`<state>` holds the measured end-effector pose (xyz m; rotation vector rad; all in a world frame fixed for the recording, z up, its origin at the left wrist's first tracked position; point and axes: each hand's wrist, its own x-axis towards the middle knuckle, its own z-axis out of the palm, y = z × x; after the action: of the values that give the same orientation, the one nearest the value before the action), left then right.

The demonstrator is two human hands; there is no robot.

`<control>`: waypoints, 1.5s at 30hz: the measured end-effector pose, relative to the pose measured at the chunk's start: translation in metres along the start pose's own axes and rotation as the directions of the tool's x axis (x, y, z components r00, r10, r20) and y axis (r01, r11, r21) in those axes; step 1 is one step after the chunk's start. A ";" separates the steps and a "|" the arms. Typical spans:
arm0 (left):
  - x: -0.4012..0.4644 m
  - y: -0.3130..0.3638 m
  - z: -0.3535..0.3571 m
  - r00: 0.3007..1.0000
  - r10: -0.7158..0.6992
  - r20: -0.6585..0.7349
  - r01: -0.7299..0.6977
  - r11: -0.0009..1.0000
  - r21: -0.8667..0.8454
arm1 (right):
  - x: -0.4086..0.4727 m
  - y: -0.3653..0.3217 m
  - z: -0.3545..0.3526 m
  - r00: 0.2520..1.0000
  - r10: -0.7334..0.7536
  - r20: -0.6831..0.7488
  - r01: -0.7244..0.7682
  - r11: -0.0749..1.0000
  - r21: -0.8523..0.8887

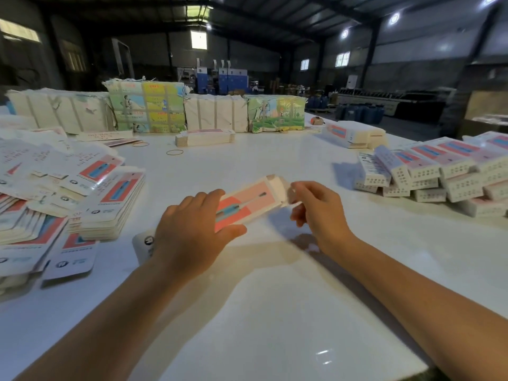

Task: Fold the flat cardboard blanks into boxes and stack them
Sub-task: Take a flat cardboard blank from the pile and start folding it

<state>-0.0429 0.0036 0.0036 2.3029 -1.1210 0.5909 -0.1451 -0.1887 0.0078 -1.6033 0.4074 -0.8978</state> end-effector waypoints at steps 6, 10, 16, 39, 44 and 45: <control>0.001 -0.002 0.000 0.999 -0.051 0.008 0.051 0.998 -0.028 | -0.013 -0.004 0.007 0.972 -0.228 0.054 0.235 0.955 -0.183; -0.001 0.003 0.000 1.000 -0.011 -0.002 0.011 1.000 0.003 | -0.021 -0.006 0.014 0.954 -0.266 0.135 0.289 0.936 -0.198; -0.002 0.007 -0.003 0.999 0.040 -0.013 -0.040 0.999 0.032 | -0.021 -0.007 0.013 0.979 -0.149 0.142 0.167 0.978 -0.128; -0.011 0.025 -0.005 0.970 0.215 -0.111 -0.193 0.964 0.181 | -0.015 -0.005 0.007 0.914 -0.315 0.255 0.399 0.815 -0.421; -0.012 0.029 -0.005 0.982 0.128 -0.142 -0.111 0.986 0.121 | -0.004 -0.001 0.002 0.950 -0.304 0.064 0.304 0.868 -0.393; -0.012 0.029 -0.005 0.982 0.121 -0.143 -0.105 0.988 0.113 | -0.004 -0.002 0.004 0.992 -0.110 0.065 0.121 0.975 -0.189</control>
<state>-0.0741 -0.0015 0.0076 2.2493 -1.1797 0.8701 -0.1451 -0.1826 0.0088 -1.8403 0.3748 -0.9226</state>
